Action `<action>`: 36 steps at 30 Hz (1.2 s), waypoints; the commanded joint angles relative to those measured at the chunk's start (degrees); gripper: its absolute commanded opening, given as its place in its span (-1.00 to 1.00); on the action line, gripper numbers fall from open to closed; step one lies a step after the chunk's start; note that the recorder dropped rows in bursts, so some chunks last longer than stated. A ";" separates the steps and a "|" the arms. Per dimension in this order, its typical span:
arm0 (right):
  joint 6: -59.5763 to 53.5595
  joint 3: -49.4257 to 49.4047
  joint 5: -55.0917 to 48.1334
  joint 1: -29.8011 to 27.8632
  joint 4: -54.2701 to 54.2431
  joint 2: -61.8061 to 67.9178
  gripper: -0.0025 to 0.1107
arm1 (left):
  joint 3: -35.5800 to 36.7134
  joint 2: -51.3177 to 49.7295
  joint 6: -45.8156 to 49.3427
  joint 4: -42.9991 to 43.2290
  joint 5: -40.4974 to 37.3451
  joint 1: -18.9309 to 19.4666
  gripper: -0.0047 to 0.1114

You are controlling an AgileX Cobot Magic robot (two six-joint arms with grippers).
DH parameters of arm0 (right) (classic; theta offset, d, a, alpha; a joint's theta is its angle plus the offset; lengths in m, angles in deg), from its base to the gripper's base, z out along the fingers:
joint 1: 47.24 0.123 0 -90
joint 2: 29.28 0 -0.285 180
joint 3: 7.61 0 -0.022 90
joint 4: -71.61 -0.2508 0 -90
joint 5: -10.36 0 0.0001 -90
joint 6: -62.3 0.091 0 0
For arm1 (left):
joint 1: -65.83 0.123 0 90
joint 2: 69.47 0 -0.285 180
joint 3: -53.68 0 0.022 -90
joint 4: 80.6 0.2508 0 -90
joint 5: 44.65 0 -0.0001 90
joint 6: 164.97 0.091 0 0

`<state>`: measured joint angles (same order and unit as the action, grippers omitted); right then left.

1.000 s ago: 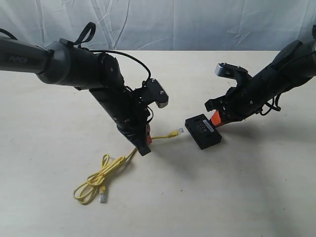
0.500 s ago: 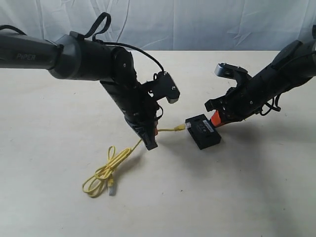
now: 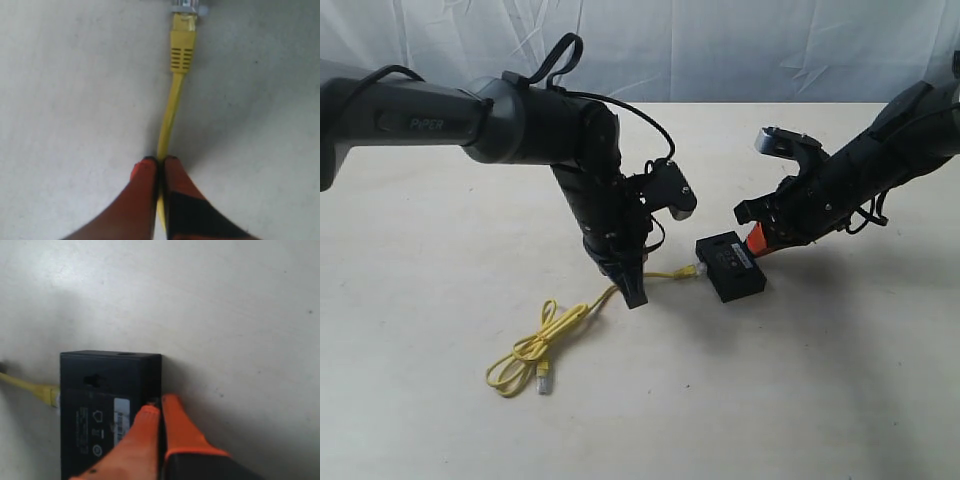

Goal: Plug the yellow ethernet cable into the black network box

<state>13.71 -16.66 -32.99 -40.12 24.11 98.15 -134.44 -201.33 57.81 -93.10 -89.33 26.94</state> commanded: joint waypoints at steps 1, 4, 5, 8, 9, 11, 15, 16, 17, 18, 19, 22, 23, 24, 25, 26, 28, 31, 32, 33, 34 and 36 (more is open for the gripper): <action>-0.52 0.18 0.08 -0.34 -0.41 -0.12 -0.97 | -0.43 0.09 -0.88 0.74 -0.35 -0.23 -0.92; -0.52 0.18 0.08 -0.34 -0.41 -0.12 -0.97 | -0.43 0.09 -0.40 0.60 -1.38 -0.23 -0.92; -0.52 0.18 0.08 -0.34 -0.41 -0.12 -0.97 | -0.43 0.09 -0.40 0.60 -1.62 -0.23 -0.92; -0.52 0.18 0.08 -0.34 -0.41 -0.12 -0.97 | -0.43 0.09 -0.40 0.60 -1.98 -0.23 -0.92; -0.52 0.18 0.08 -0.34 -0.41 -0.12 -0.97 | -0.43 0.09 -0.40 0.60 -1.98 -0.23 -0.92; -0.52 0.18 0.08 -0.34 -0.41 -0.12 -0.97 | -0.43 0.09 -0.40 0.49 -2.37 -0.23 -0.92; -0.52 0.18 0.08 -0.34 -0.41 -0.12 -0.97 | -0.43 0.20 0.78 -0.02 -3.23 -0.32 -0.92; -0.52 0.18 0.08 -0.34 -0.41 -0.12 -0.97 | -0.43 0.33 0.78 -0.18 -3.23 -0.32 -0.92; -0.52 0.18 0.08 -0.34 -0.41 -0.12 -0.97 | -0.43 0.43 0.87 -0.32 -3.23 -0.32 -0.92; -0.52 0.18 0.08 -0.34 -0.41 -0.12 -0.97 | -0.53 0.42 1.11 -0.57 -3.13 -0.32 -0.92; -0.52 0.18 0.08 -0.34 -0.41 -0.12 -0.97 | -0.63 0.42 1.04 -0.72 -3.13 -0.32 -0.92; -0.52 0.18 0.08 -0.34 -0.41 -0.12 -0.97 | -0.76 0.42 1.29 -0.97 -2.76 -0.46 -0.92; -0.52 0.18 0.08 -0.34 -0.41 -0.12 -0.97 | -0.87 0.42 1.53 -0.97 -2.66 -0.62 -0.92; -0.52 0.18 0.08 -0.34 -0.41 -0.12 -0.97 | -0.99 0.42 1.77 -0.97 -2.66 -0.62 -0.92; -0.52 0.18 0.08 -0.34 -0.41 -0.12 -0.97 | -0.99 0.42 1.77 -1.15 -2.33 -0.71 -0.92; -0.52 0.18 0.08 -0.34 -0.41 -0.12 -0.97 | -0.99 0.42 1.77 -1.42 -1.98 -0.71 -0.92; -0.52 0.18 0.08 -0.34 -0.41 -0.12 -0.97 | -0.99 0.42 1.77 -1.62 -1.37 -0.71 -0.92; -0.52 0.18 0.08 -0.34 -0.41 -0.12 -0.97 | -0.99 0.42 1.77 -1.62 -0.93 -0.71 -0.92; -0.52 0.18 0.08 -0.34 -0.41 -0.12 -0.97 | -0.99 0.42 1.77 -1.62 -0.93 -0.71 -0.92; -0.52 0.18 0.08 -0.34 -0.41 -0.12 -0.97 | -0.99 0.42 1.77 -1.62 -0.78 -0.71 -0.92; -0.52 0.18 0.08 -0.34 -0.41 -0.12 -0.97 | -0.99 0.42 1.77 -1.62 -0.78 -0.71 -0.92; -0.52 0.18 0.08 -0.34 -0.41 -0.12 -0.97 | -0.99 0.42 1.77 -1.62 -0.48 -0.71 -0.92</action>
<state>13.61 -16.66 -32.99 -40.12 24.11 98.15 -135.11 -201.36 59.50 -93.91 -90.78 26.46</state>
